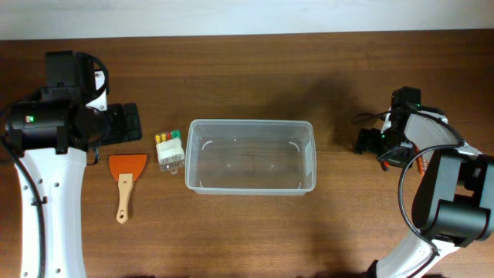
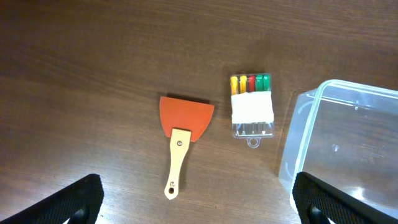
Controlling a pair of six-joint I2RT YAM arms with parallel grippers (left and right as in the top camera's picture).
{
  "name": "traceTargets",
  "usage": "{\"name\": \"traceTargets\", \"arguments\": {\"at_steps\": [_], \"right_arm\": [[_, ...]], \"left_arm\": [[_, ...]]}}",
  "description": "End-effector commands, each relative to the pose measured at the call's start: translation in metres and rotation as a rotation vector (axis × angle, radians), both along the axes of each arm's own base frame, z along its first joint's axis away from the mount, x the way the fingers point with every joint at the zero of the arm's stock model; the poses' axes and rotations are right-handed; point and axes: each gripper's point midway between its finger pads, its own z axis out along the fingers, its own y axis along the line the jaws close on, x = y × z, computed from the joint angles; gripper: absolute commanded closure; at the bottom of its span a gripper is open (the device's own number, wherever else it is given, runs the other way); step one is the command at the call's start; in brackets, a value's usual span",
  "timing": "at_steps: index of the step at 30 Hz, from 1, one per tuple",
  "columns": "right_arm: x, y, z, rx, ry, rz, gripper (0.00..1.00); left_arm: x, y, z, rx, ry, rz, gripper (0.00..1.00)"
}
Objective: Pack container
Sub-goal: 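Move the right gripper over the red-handled pliers, then grasp the red-handled pliers with the right gripper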
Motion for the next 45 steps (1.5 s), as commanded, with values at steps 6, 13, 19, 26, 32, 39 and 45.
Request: {"name": "traceTargets", "arguments": {"at_steps": [6, 13, 19, 26, 32, 39, 45], "right_arm": [[-0.009, 0.003, -0.019, 0.029, 0.051, 0.006, 0.08], [-0.008, 0.003, -0.019, 0.028, 0.051, 0.006, 0.45], [-0.008, 0.003, -0.019, 0.028, 0.051, 0.006, 0.66], [-0.009, 0.003, -0.019, 0.029, 0.051, 0.006, 0.83], [-0.008, 0.003, -0.019, 0.028, 0.050, 0.007, 0.96], [-0.006, 0.003, -0.017, 0.030, 0.045, 0.007, 0.96], [0.004, 0.015, 0.010, 0.098, 0.020, 0.067, 0.96]], "left_arm": [[-0.001, 0.001, 0.004, 0.004, -0.010, -0.012, 0.01], [-0.002, 0.001, 0.004, 0.004, -0.010, -0.012, 0.01], [-0.002, 0.001, 0.004, 0.005, -0.010, -0.012, 0.01], [-0.001, 0.001, 0.005, 0.008, -0.013, -0.010, 0.01], [-0.002, 0.001, 0.004, 0.007, -0.007, -0.011, 0.01], [-0.002, 0.001, 0.004, 0.007, -0.006, -0.011, 0.01], [-0.003, 0.001, 0.004, 0.007, -0.005, -0.011, 0.01]]}}
